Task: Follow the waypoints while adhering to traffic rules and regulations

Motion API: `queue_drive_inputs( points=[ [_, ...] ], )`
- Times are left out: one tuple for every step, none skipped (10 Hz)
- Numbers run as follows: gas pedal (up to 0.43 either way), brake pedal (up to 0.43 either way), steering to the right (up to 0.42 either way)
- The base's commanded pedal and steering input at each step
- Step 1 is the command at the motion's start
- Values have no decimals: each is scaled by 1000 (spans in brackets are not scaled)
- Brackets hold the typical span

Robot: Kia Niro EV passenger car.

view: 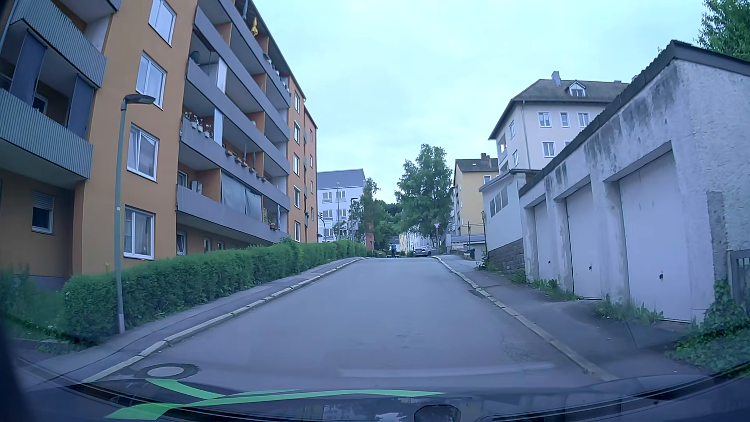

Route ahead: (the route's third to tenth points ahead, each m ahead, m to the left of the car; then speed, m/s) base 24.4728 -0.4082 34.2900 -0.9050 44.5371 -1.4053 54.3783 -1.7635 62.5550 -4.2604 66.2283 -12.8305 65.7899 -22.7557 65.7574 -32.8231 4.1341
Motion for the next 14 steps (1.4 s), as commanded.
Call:
queue_drive_inputs(
  points=[
    [118,0,29],
    [118,0,29],
    [118,0,29],
    [130,0,29],
    [130,0,28],
    [130,0,28],
    [130,0,28],
    [138,0,23],
    [138,0,19],
    [138,0,14],
    [138,0,9],
    [138,0,3],
    [138,0,-4],
    [138,0,-7]
  ],
)
